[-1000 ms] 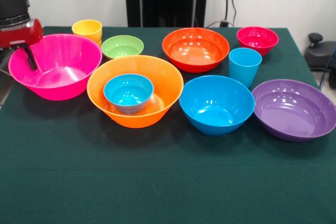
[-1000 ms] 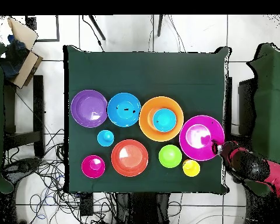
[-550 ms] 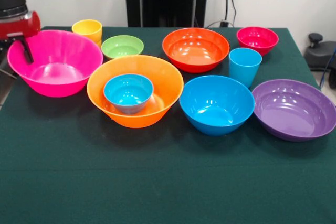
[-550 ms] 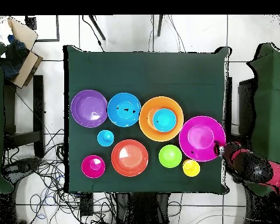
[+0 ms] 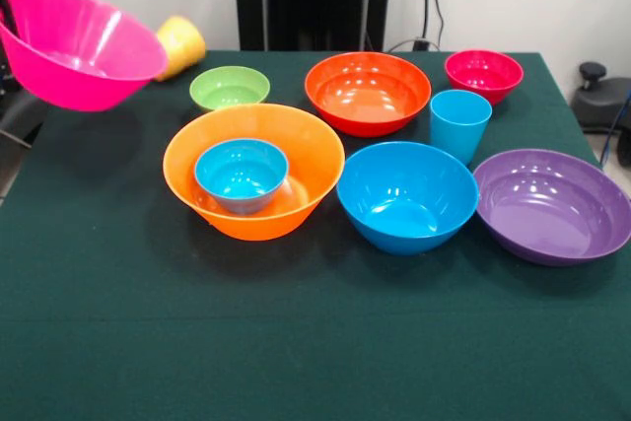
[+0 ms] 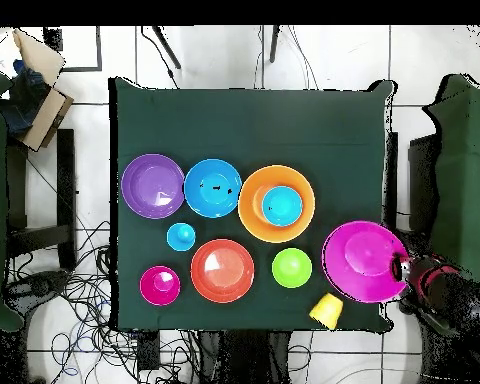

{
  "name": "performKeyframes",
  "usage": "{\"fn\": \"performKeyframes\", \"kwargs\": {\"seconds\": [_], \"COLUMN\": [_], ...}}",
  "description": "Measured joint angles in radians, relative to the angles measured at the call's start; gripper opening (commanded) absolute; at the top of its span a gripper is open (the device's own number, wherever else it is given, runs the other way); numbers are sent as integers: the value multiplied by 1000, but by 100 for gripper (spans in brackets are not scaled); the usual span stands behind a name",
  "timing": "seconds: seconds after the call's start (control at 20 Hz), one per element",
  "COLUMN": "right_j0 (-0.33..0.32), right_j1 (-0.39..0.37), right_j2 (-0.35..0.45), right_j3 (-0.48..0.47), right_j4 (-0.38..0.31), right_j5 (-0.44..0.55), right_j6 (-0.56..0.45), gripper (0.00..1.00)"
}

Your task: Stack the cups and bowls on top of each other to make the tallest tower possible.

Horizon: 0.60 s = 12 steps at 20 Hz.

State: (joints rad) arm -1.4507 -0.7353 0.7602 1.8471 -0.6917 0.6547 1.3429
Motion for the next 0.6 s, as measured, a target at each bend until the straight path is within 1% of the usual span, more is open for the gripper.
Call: {"fn": "performKeyframes", "kwargs": {"seconds": [0.05, 0.1, 0.3, 0.45, 0.6], "right_j0": [3, 9, 39, 71, 100], "right_j1": [-21, -63, -180, -255, -299], "right_j2": [0, 0, 0, 0, 0], "right_j3": [3, 8, 10, 10, 10], "right_j4": [14, 40, 105, 137, 153], "right_j5": [15, 47, 149, 214, 248], "right_j6": [0, 0, 0, 0, 0], "gripper": [0, 0, 0, 0, 0]}}
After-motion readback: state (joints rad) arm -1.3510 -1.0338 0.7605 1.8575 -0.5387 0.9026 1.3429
